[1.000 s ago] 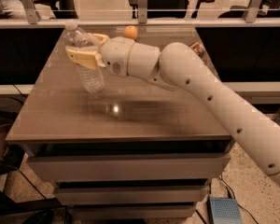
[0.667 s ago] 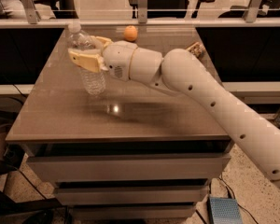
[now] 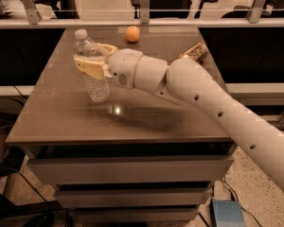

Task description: Place water bottle upright

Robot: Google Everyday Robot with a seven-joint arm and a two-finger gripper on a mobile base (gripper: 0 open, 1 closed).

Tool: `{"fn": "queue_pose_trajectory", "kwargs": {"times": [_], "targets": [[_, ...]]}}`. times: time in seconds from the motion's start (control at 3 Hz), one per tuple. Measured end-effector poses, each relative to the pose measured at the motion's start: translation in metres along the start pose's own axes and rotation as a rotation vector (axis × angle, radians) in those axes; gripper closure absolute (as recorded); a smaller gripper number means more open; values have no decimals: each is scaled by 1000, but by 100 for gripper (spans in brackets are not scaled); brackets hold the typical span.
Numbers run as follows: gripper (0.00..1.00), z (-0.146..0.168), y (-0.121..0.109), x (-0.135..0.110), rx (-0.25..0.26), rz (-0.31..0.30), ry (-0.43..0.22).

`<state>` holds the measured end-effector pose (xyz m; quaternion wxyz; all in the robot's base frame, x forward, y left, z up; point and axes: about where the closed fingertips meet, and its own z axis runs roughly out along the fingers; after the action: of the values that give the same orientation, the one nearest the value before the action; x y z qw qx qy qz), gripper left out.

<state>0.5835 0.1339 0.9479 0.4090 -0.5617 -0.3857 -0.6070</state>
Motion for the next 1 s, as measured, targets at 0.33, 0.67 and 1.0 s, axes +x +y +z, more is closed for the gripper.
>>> {"fn": "queue_pose_trajectory", "kwargs": {"times": [0.33,0.67,1.0], "targets": [[100,-5,-2,-7,-15,12,1],[82,-6,-3,-7,-19,13,0],[59,-6,-3,-6,-19,13,0]]}}
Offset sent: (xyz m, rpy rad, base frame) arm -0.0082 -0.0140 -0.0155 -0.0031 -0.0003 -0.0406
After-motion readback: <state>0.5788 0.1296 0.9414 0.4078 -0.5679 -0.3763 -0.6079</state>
